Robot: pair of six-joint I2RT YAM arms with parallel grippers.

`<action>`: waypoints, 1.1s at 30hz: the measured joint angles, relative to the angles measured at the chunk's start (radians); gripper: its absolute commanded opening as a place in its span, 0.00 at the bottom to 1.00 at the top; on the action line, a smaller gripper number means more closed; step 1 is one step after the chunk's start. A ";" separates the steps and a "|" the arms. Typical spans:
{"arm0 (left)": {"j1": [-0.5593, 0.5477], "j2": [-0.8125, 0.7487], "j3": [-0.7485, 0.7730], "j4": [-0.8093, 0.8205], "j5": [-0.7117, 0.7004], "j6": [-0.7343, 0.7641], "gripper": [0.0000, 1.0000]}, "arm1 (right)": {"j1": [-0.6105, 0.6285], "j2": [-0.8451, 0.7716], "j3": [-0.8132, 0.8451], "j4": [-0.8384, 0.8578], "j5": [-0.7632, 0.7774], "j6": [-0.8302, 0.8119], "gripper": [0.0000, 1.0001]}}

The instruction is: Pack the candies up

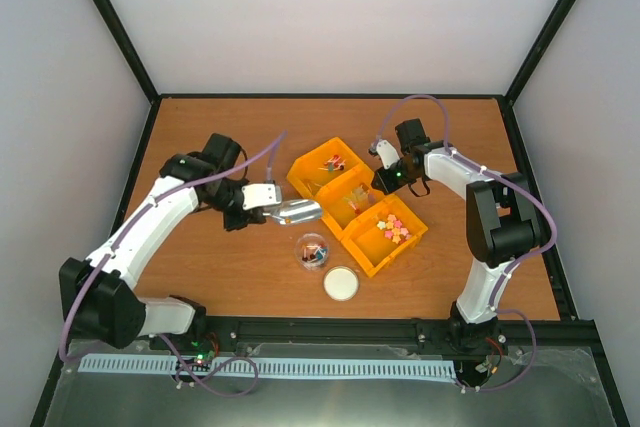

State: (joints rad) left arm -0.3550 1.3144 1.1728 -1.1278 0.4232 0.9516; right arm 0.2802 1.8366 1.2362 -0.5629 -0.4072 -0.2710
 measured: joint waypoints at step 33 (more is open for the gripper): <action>-0.223 0.000 0.041 -0.107 -0.531 0.208 0.01 | 0.000 0.000 0.000 -0.001 0.000 -0.001 0.06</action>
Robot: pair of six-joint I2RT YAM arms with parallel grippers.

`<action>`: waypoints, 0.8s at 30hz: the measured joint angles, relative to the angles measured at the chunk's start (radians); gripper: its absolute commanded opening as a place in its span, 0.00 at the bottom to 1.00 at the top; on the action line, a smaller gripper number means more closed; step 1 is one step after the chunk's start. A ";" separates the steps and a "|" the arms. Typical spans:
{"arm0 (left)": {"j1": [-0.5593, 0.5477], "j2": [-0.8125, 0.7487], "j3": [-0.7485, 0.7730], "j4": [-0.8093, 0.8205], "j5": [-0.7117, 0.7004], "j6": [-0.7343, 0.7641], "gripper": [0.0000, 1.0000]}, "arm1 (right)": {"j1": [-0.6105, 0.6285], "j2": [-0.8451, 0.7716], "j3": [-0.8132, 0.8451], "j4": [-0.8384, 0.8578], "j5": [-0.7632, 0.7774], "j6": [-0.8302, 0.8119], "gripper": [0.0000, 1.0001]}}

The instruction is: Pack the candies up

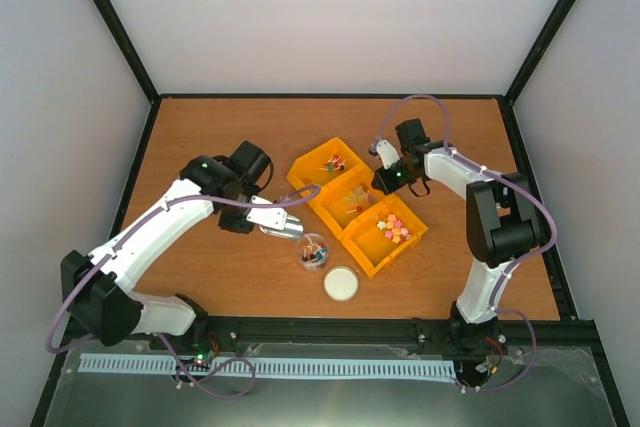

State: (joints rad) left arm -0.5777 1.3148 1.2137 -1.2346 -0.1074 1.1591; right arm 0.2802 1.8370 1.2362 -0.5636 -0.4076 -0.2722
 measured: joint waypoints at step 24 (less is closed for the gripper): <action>0.050 0.160 0.186 0.011 0.183 -0.235 0.01 | -0.007 -0.003 0.000 0.000 0.001 -0.019 0.53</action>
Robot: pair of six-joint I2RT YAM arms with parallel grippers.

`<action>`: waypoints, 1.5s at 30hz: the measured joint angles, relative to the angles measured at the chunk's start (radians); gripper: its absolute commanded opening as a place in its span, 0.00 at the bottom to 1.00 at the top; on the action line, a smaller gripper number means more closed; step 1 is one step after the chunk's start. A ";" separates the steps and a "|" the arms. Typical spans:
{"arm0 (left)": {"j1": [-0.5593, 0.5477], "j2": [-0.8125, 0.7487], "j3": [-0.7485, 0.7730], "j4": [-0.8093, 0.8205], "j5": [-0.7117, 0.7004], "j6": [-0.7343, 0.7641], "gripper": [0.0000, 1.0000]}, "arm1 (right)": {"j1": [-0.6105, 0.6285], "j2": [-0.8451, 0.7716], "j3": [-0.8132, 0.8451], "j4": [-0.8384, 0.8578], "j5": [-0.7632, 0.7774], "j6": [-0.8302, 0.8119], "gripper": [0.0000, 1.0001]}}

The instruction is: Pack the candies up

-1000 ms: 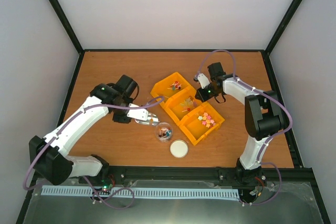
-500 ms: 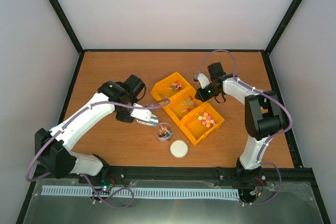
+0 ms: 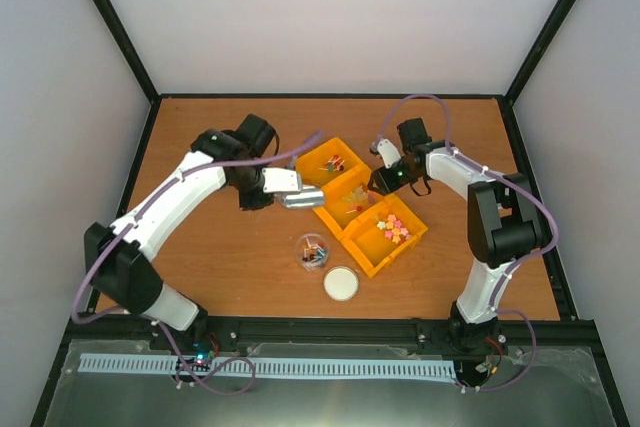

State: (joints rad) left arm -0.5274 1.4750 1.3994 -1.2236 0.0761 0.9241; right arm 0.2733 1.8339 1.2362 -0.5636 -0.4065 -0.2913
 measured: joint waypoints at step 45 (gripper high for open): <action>-0.027 0.162 0.229 -0.080 0.408 -0.011 0.03 | 0.236 -0.202 0.198 -0.281 -0.368 -0.430 0.17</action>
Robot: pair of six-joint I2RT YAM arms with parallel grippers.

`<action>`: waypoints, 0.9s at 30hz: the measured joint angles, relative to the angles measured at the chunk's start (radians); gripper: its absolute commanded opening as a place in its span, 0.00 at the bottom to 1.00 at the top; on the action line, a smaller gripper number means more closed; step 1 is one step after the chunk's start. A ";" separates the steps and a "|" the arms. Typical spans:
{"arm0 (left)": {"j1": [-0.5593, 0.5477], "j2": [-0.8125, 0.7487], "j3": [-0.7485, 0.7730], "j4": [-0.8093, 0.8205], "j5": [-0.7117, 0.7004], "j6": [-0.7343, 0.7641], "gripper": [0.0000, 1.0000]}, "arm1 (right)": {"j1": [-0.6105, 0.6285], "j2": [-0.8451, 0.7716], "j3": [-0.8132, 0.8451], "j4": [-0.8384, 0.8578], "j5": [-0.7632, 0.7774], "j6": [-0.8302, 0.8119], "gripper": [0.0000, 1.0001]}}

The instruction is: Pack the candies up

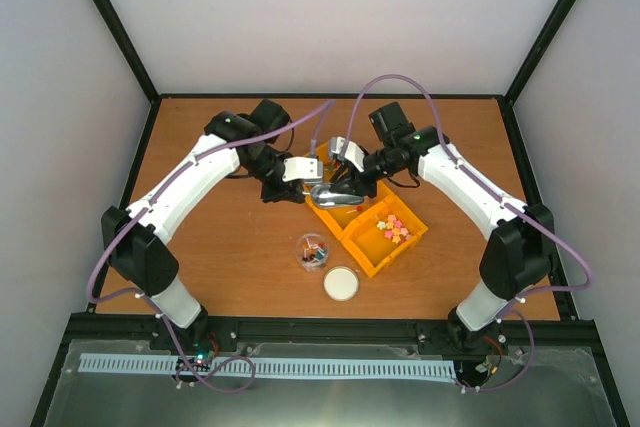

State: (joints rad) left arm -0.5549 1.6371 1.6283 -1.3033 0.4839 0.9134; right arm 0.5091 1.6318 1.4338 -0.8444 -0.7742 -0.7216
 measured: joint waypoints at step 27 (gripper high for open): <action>0.137 -0.127 -0.124 0.205 0.329 -0.202 0.41 | -0.067 -0.034 -0.053 0.085 -0.151 0.100 0.03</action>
State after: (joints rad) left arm -0.4179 1.5105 1.5043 -1.0981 0.8131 0.7116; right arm 0.4423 1.5978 1.3808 -0.7593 -0.9257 -0.6220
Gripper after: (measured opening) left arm 0.402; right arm 0.029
